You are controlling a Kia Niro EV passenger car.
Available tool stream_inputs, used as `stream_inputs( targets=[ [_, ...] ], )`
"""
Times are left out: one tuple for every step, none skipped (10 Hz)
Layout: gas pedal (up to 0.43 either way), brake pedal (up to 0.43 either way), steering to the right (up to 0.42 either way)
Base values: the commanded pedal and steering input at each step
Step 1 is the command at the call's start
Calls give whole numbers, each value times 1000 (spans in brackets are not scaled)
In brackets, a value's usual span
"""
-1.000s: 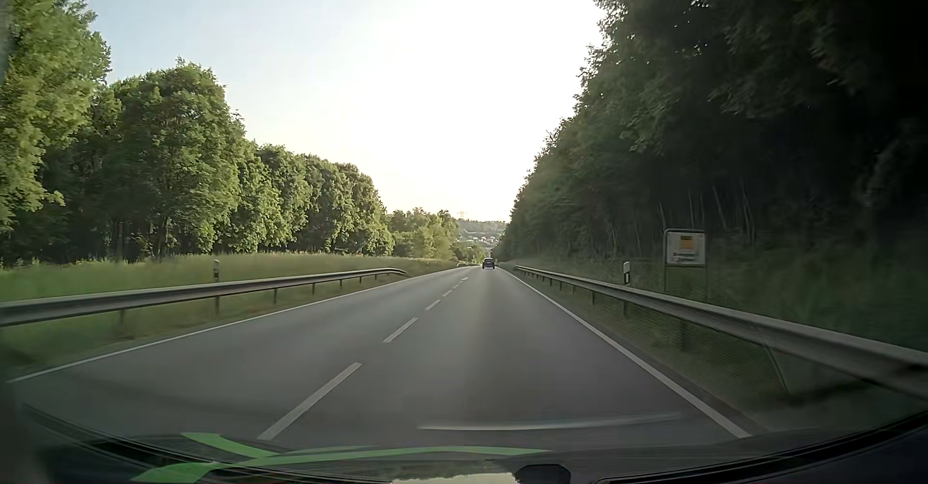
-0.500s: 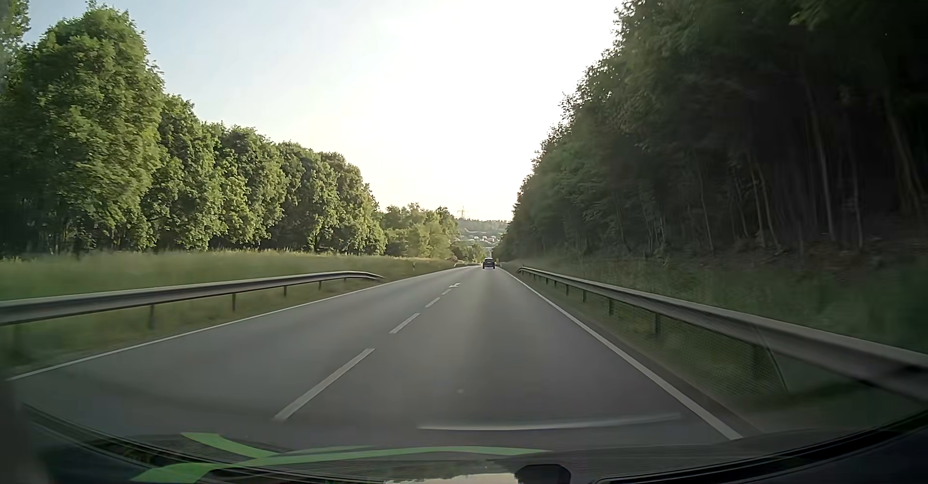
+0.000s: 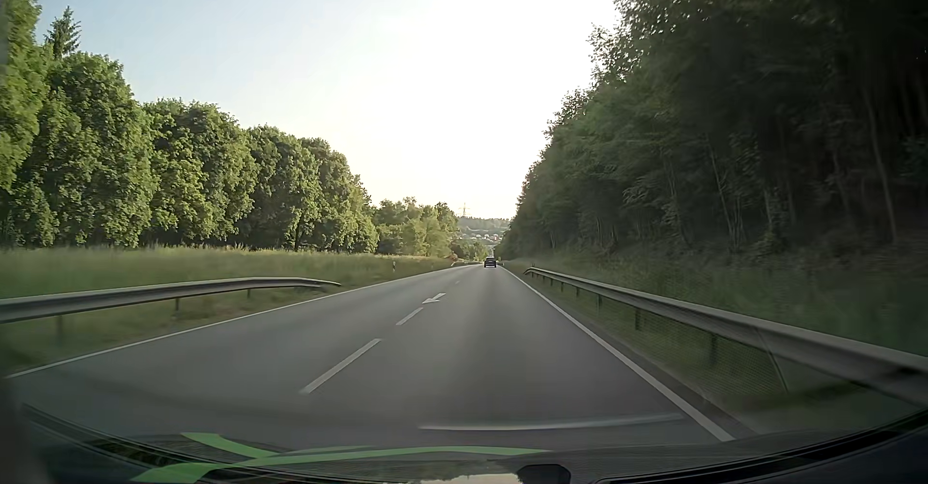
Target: Follow the waypoints while adhering to traffic rules and regulations
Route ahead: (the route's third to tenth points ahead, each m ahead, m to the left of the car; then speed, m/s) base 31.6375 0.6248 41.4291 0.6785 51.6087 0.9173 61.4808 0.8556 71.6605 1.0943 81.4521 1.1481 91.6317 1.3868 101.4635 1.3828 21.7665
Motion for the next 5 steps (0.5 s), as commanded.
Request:
stream_inputs(
  targets=[
    [157,0,0],
    [169,0,-1],
    [169,0,-1],
    [177,0,-1],
    [197,0,-1]
  ],
)
